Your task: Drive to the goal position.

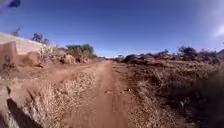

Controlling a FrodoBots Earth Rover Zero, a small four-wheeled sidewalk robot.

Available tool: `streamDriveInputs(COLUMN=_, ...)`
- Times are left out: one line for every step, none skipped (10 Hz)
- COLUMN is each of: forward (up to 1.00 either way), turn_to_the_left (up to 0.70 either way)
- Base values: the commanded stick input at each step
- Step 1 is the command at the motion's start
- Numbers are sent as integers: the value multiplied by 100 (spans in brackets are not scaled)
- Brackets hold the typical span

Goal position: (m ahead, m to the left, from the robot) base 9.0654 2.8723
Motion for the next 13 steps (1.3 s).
streamDriveInputs(forward=50, turn_to_the_left=0)
streamDriveInputs(forward=50, turn_to_the_left=0)
streamDriveInputs(forward=50, turn_to_the_left=0)
streamDriveInputs(forward=50, turn_to_the_left=0)
streamDriveInputs(forward=50, turn_to_the_left=0)
streamDriveInputs(forward=50, turn_to_the_left=0)
streamDriveInputs(forward=50, turn_to_the_left=0)
streamDriveInputs(forward=50, turn_to_the_left=0)
streamDriveInputs(forward=50, turn_to_the_left=0)
streamDriveInputs(forward=50, turn_to_the_left=0)
streamDriveInputs(forward=50, turn_to_the_left=0)
streamDriveInputs(forward=50, turn_to_the_left=15)
streamDriveInputs(forward=50, turn_to_the_left=40)
